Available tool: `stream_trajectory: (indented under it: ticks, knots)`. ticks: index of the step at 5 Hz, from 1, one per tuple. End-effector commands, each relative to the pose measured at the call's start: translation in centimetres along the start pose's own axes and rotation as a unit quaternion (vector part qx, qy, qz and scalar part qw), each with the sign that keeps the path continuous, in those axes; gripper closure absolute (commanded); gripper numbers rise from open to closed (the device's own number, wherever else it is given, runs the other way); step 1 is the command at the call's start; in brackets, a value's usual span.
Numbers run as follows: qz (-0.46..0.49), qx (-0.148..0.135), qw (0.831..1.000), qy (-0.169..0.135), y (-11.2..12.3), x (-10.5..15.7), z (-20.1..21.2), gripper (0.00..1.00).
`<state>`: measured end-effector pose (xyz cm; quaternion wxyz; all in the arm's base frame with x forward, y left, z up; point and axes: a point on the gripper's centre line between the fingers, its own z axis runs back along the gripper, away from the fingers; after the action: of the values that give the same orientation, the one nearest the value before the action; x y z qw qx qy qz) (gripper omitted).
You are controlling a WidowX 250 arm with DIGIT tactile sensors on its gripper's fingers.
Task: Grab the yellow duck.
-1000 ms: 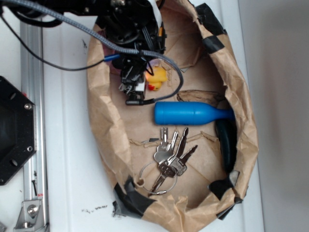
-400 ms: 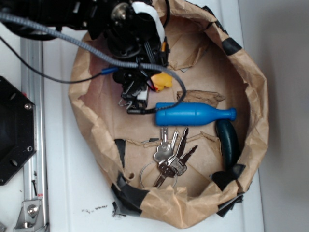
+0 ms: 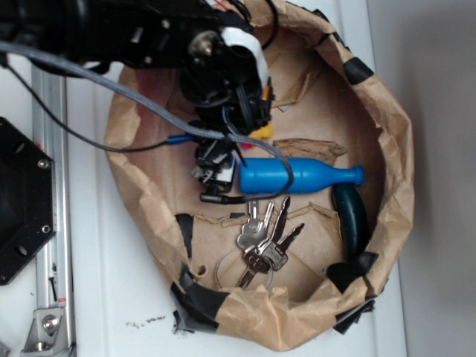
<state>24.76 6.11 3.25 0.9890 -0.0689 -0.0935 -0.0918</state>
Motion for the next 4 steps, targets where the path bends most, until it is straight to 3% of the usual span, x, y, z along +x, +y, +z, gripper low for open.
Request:
stream_trajectory:
  ticks: [1, 2, 3, 4]
  knots:
    - [-0.016, 0.019, 1.0, -0.018, 0.8, 1.4, -0.5, 1.0]
    - [-0.001, 0.018, 1.0, -0.02, 1.2, 0.6, 0.1, 1.0]
    - [-0.004, 0.058, 0.998, 0.016, 1.2, 0.4, 2.8, 1.0]
    - [0.003, 0.093, 0.996, -0.005, -0.5, 1.7, 7.4, 1.0]
